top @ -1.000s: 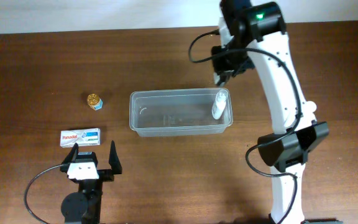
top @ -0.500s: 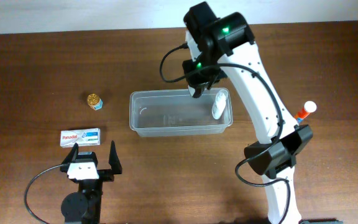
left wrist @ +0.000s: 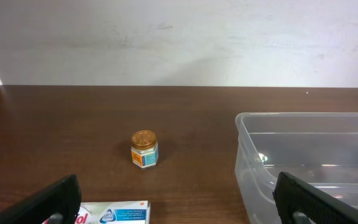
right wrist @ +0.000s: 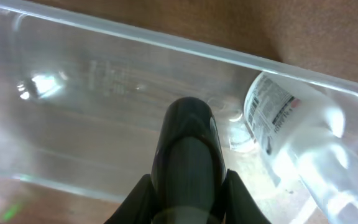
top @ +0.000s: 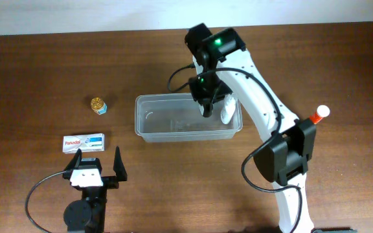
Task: Pack container
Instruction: 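Lower the dark bottle into the container beside the dropper bottle, release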
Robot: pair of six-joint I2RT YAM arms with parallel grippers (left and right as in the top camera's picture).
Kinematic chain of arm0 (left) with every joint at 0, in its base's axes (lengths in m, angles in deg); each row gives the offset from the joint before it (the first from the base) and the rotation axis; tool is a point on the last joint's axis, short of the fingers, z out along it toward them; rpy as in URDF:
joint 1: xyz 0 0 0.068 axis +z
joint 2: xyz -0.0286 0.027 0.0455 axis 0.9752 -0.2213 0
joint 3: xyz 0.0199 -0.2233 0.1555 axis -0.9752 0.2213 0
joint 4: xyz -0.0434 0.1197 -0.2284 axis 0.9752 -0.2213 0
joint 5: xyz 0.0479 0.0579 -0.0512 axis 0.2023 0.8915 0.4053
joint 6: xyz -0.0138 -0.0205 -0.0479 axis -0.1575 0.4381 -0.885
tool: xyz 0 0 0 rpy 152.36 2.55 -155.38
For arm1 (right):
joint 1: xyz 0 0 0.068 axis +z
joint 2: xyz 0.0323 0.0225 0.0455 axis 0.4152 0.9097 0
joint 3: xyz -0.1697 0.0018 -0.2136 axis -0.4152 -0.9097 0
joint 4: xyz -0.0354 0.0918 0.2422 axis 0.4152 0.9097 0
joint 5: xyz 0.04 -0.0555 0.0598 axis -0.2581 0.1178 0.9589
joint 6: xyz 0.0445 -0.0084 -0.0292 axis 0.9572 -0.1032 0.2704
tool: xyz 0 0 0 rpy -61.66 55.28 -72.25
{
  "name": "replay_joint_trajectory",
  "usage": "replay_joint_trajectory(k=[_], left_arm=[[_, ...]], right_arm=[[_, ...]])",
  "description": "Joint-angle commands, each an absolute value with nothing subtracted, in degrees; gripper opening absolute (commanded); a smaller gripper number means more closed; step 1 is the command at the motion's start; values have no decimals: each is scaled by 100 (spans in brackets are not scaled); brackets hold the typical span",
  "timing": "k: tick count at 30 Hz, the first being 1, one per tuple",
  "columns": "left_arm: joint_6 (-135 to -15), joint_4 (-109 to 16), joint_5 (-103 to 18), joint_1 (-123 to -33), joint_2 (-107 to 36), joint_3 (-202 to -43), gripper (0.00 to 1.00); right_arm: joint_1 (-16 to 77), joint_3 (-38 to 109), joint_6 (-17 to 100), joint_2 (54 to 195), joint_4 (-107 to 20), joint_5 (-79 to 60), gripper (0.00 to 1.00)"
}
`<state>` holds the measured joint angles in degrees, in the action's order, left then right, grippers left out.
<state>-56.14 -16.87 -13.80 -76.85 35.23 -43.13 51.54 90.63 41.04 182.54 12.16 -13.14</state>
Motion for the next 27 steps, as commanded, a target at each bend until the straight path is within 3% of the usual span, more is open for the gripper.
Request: replay_joint_trajectory(k=[1,27], left_arm=[[-5526,-1733,-1363,-7661,3574,-4306,99],[-5526,-1733,-1363,-7661,3574,-4306,99]], right_arm=[[5149,8676,4313,18079,1006,-1384,20],[5147,7985,5081,18095,250,-2341,20]])
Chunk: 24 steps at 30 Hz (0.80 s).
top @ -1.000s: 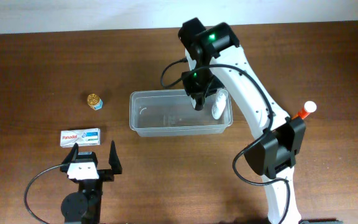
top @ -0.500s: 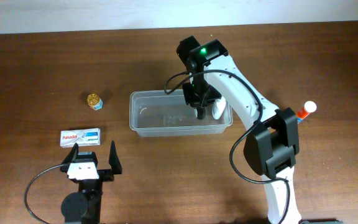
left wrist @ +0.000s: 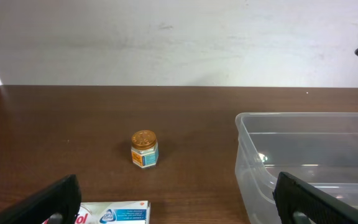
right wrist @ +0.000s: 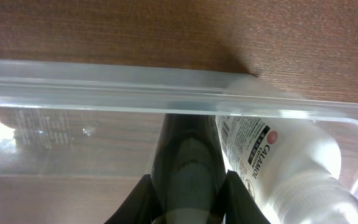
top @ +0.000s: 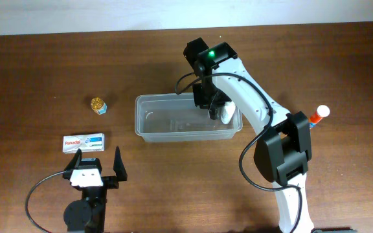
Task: Pack container
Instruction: 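Lower the dark bottle into the container beside the dropper bottle, release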
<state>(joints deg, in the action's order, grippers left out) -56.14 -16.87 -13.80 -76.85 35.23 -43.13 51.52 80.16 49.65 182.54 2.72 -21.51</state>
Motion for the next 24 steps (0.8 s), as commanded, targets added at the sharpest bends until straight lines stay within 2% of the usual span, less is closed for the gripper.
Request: replay_joint_trajectory(k=[1,24], left_arm=[[-5526,-1733,-1363,-7661,3574,-4306,99],[-5526,-1733,-1363,-7661,3574,-4306,99]], right_arm=[[5147,7985,5083,18105,252,-2354,20],[5147,7594,5078,18276,-143,-2383,20]])
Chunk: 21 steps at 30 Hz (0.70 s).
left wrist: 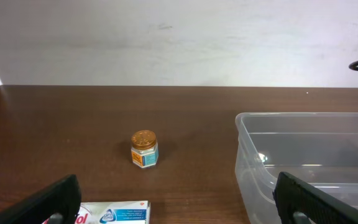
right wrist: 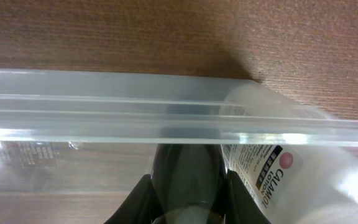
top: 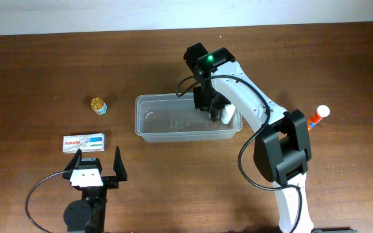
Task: Pack container
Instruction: 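Lower the dark bottle into the container beside the dropper bottle, release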
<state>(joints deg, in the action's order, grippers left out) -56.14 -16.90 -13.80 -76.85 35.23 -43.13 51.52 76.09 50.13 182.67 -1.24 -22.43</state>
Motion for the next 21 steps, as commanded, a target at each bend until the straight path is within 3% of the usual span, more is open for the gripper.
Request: replay_joint_trajectory(k=[1,4,7,21], left_arm=[[-5526,-1733,-1363,-7661,3574,-4306,99],[-5526,-1733,-1363,-7661,3574,-4306,99],[-5526,-1733,-1363,-7661,3574,-4306,99],[-5526,-1733,-1363,-7661,3574,-4306,99]], right_arm=[[5147,7594,5078,18276,-143,-2383,20],[5147,7594,5078,18276,-143,-2383,21],[5147,7594,5076,18276,-139,-2380,31],[5147,7594,5076,18276,-139,-2396,32]])
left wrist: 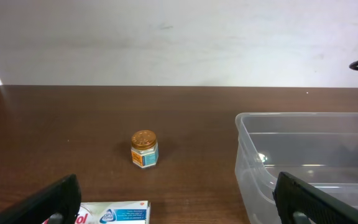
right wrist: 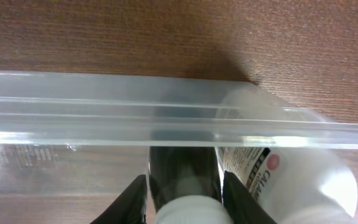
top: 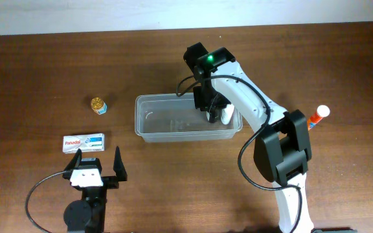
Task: Pack container
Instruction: 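Lower the dark bottle into the container beside the dropper bottle, release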
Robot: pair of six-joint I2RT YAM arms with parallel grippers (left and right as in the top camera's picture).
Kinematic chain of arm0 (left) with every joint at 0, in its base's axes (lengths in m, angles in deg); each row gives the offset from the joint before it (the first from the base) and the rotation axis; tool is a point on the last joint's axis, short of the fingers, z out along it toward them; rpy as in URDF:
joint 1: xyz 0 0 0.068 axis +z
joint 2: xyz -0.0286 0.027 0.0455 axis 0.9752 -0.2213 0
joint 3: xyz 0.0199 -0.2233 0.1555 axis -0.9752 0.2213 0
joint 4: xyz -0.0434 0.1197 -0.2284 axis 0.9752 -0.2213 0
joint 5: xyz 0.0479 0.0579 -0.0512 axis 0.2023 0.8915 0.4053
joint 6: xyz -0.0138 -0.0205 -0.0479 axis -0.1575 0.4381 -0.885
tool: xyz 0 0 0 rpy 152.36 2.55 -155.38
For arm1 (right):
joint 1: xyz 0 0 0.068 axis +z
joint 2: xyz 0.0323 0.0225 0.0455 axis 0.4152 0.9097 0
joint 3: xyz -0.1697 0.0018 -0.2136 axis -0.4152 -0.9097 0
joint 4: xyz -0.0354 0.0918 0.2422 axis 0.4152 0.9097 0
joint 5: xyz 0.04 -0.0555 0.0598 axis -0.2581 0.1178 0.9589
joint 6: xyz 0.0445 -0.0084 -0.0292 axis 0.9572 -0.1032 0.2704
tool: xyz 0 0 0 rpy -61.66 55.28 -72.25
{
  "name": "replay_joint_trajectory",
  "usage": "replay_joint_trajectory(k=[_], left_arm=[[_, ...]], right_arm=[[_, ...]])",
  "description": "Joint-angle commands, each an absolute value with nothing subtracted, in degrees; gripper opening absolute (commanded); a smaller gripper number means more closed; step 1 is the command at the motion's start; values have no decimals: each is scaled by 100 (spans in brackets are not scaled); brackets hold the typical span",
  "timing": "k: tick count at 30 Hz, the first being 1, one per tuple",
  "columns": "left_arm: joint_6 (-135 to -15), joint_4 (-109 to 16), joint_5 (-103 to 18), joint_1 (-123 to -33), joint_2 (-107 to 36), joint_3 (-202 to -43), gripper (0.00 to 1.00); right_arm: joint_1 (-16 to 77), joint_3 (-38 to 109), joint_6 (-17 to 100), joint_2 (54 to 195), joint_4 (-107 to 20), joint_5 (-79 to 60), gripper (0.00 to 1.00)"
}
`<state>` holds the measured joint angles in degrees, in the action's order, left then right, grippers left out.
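Note:
The clear plastic container (top: 173, 118) lies mid-table; its rim (right wrist: 92, 102) crosses the right wrist view. A white Calamine bottle (top: 226, 115) lies in its right end (right wrist: 291, 180). My right gripper (top: 210, 107) reaches down inside the container. A dark bottle (right wrist: 184, 171) with a white cap stands between the right fingers (right wrist: 238, 199), with thin gaps at both sides, so the jaws look slightly open. My left gripper (left wrist: 176, 208) rests open near the front edge, holding nothing.
A small gold-lidded jar (top: 98, 104) stands left of the container, also seen from the left wrist (left wrist: 145, 148). A white Panadol box (top: 83, 142) lies just ahead of the left gripper. A white tube with a red collar (top: 316, 116) lies at the right.
The dark bottle's white cap has come into the right wrist view and thin gaps show beside the bottle; the right fingers have parted a little. The left arm is unchanged.
My right gripper held the dark bottle over the container's inside beside the Calamine bottle. It then came lower at the far wall, still shut on the bottle. Now the bottle stands in the container with the fingers loosened. The left arm stayed still throughout.

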<state>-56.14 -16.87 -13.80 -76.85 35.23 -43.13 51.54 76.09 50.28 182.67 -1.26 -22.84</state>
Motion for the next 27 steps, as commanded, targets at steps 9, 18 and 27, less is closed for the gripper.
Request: replay_joint_trajectory(k=[9,18,27], left_arm=[[-5526,-1733,-1363,-7661,3574,-4306,99],[-5526,-1733,-1363,-7661,3574,-4306,99],[-5526,-1733,-1363,-7661,3574,-4306,99]], right_arm=[[5147,7668,5076,18261,-145,-2398,39],[5147,9170,4901,18197,499,-2444,47],[5062,11275,4751,18197,1929,-2514,57]])
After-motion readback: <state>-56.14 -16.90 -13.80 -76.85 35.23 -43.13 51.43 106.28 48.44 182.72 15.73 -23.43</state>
